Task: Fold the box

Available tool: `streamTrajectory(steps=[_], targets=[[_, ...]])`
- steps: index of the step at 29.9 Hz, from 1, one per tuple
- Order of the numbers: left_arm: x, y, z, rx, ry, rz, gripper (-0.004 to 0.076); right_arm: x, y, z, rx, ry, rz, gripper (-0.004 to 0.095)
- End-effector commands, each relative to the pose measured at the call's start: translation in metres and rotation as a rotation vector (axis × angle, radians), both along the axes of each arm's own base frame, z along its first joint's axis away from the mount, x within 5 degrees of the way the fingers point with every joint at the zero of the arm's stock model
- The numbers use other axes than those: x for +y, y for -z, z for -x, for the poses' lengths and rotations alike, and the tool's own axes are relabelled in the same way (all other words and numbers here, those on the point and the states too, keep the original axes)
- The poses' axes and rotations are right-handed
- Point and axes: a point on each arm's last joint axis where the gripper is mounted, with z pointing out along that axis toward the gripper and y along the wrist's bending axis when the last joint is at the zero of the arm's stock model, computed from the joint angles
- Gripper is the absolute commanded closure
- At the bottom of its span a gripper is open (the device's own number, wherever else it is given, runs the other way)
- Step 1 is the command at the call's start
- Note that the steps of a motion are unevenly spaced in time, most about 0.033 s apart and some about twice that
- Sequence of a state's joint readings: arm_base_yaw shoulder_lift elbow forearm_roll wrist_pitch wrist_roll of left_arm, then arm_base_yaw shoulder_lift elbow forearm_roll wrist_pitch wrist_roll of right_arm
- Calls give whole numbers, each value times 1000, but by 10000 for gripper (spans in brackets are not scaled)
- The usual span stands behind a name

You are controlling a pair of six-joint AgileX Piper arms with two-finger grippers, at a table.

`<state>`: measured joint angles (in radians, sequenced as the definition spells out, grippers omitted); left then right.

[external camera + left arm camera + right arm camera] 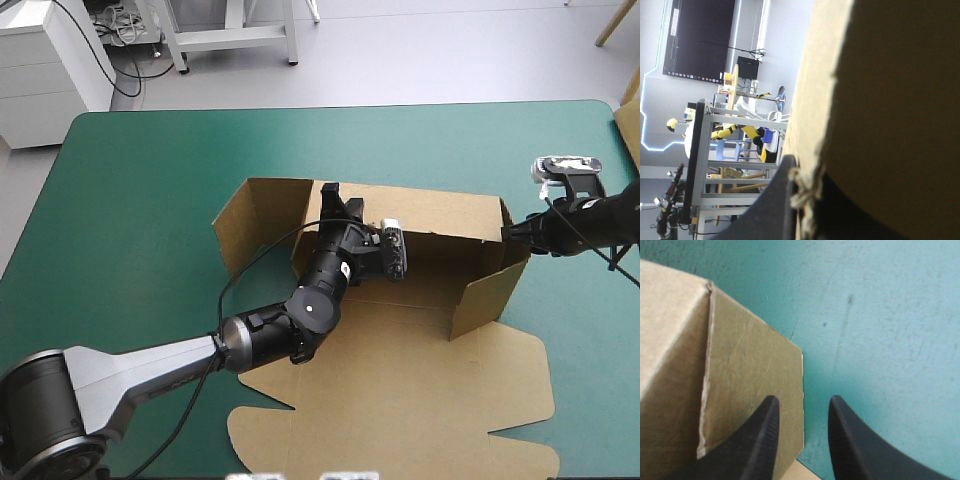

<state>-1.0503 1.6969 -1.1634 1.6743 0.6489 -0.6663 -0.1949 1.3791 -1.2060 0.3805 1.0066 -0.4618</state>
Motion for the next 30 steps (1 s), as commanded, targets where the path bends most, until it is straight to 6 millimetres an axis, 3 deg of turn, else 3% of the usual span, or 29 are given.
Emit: streamTrajectory(steps=[1, 10, 19, 30], targets=[[2, -15, 3, -29, 36, -27, 731, 1, -20, 2, -99, 56, -31, 614], [-3, 0, 0, -25, 52, -119, 731, 2, -16, 7, -46, -23, 1, 598], [-2, 3, 0, 2, 23, -111, 731, 6, -12, 17, 58, -70, -22, 326], [-2, 3, 0, 2, 22, -109, 731, 11, -31, 39, 2, -78, -13, 321]])
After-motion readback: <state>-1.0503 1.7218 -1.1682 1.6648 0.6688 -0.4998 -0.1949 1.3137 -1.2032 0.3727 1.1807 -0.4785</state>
